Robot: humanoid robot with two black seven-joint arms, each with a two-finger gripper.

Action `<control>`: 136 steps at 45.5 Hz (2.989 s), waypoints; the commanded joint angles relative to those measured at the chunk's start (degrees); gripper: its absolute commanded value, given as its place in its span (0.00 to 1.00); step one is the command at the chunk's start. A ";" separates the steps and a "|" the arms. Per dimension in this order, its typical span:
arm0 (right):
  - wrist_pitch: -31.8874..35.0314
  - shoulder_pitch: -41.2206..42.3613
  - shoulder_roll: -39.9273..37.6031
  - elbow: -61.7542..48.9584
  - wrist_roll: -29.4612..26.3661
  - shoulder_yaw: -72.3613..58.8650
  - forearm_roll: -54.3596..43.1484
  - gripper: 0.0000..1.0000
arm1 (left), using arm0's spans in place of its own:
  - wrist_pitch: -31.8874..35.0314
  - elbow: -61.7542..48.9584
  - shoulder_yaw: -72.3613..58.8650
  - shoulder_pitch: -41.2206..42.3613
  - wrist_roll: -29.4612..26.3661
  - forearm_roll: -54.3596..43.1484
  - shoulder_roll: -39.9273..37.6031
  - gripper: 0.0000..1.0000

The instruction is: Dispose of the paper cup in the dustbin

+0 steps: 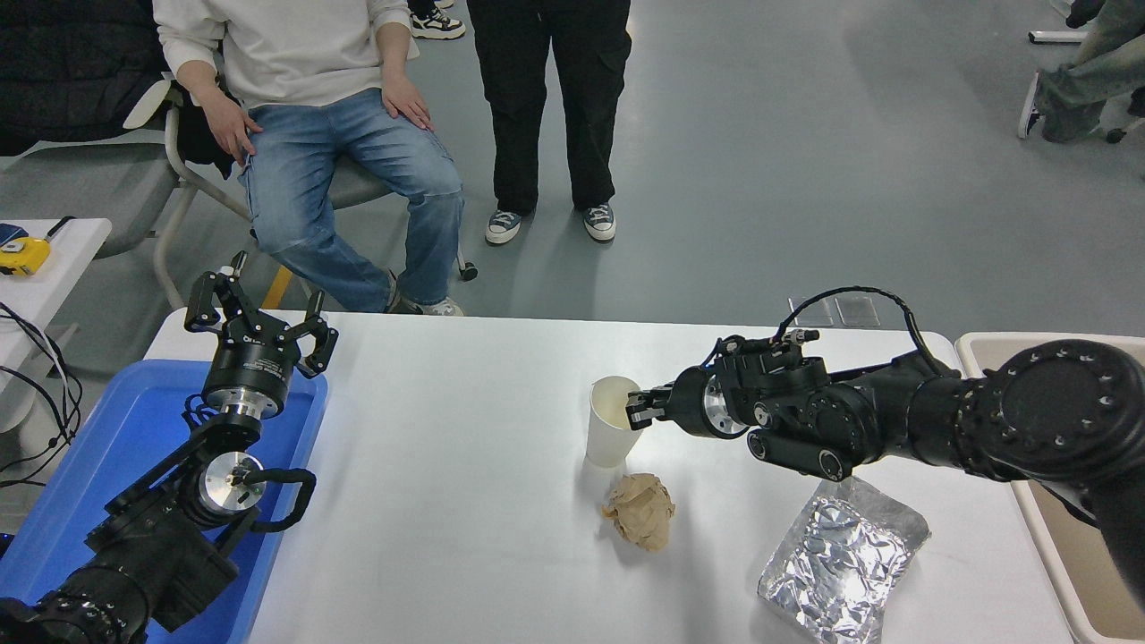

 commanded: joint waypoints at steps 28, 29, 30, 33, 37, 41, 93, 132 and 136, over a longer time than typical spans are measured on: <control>4.08 24.91 -26.19 31.10 2.63 3.47 2.12 0.00 | 0.00 0.00 0.00 0.03 0.00 0.01 0.00 1.00; 4.08 25.26 -26.81 31.45 2.80 3.47 2.12 0.00 | 0.00 0.00 0.01 -0.06 0.00 0.01 0.00 1.00; 4.08 25.62 -27.34 31.80 2.89 3.47 2.12 0.00 | 0.00 0.00 0.01 0.03 0.00 0.01 0.00 1.00; 4.17 25.97 -28.48 32.16 2.98 3.47 2.12 0.00 | 0.00 0.00 -0.08 0.03 0.00 0.01 0.00 1.00; 4.26 25.97 -29.36 32.25 2.98 3.47 2.12 0.00 | 0.00 0.00 0.01 0.03 0.00 0.01 0.00 1.00; 4.26 25.97 -30.33 32.25 2.98 3.47 2.12 0.00 | 0.00 0.00 -0.08 0.03 0.00 0.01 0.00 1.00; 0.92 -4.96 -74.63 23.99 6.58 18.59 21.26 0.00 | 0.00 0.00 0.00 0.03 0.00 0.01 0.00 1.00; 3.38 -43.81 -48.88 -9.49 9.22 43.10 52.05 0.00 | 0.00 0.00 0.01 -0.06 -0.09 0.01 0.00 1.00; 3.38 -45.57 -46.25 -12.92 9.22 45.48 51.96 0.00 | 0.00 0.00 -0.08 0.03 0.00 0.01 0.00 1.00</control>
